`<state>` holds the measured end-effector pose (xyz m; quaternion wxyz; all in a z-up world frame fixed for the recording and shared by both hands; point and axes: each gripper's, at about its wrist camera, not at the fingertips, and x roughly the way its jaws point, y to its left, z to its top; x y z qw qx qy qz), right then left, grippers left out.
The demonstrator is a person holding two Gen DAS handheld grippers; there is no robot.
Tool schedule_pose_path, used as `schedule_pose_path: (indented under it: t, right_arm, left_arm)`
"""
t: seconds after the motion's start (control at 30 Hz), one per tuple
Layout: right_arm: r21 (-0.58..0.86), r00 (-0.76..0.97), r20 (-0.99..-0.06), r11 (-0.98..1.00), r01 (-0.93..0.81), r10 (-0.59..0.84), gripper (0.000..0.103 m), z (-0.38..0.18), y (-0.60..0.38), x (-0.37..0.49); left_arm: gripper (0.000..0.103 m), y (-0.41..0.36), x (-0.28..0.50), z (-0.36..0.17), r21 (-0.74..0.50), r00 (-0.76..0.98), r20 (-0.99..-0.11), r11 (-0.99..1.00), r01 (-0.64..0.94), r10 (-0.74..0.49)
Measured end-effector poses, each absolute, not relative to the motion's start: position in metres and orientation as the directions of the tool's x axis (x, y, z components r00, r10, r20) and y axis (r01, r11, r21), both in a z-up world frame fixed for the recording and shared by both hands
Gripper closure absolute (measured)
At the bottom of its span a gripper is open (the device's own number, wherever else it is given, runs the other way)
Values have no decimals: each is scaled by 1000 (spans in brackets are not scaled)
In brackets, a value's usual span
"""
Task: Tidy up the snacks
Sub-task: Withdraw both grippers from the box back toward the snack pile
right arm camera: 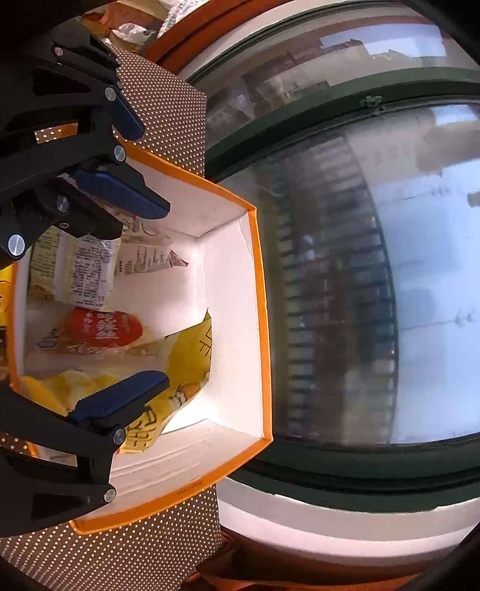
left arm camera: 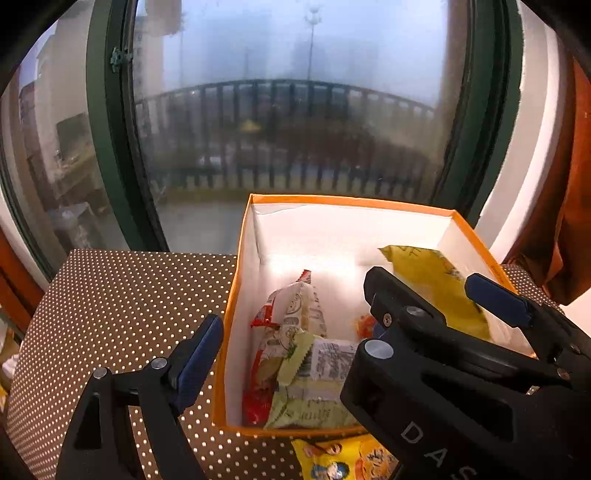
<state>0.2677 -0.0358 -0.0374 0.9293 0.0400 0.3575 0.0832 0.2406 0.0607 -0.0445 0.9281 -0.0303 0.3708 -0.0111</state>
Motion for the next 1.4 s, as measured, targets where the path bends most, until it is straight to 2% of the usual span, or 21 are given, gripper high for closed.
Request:
schedule_pose_path:
  t: [0.6, 0.93, 1.4]
  right_arm:
    - [106, 779, -604, 986, -130, 168, 16, -3, -63, 191]
    - [96, 801, -573, 985, -143, 172, 16, 12, -80, 143]
    - [26, 846, -526, 995, -93, 92, 12, 15, -92, 82]
  left_arm:
    - [16, 26, 154, -8, -62, 784, -616, 997, 47, -75]
    - [10, 4, 109, 6, -60, 803, -583, 992, 112, -126]
    - [5, -9, 56, -1, -29, 836, -535, 991, 129, -124]
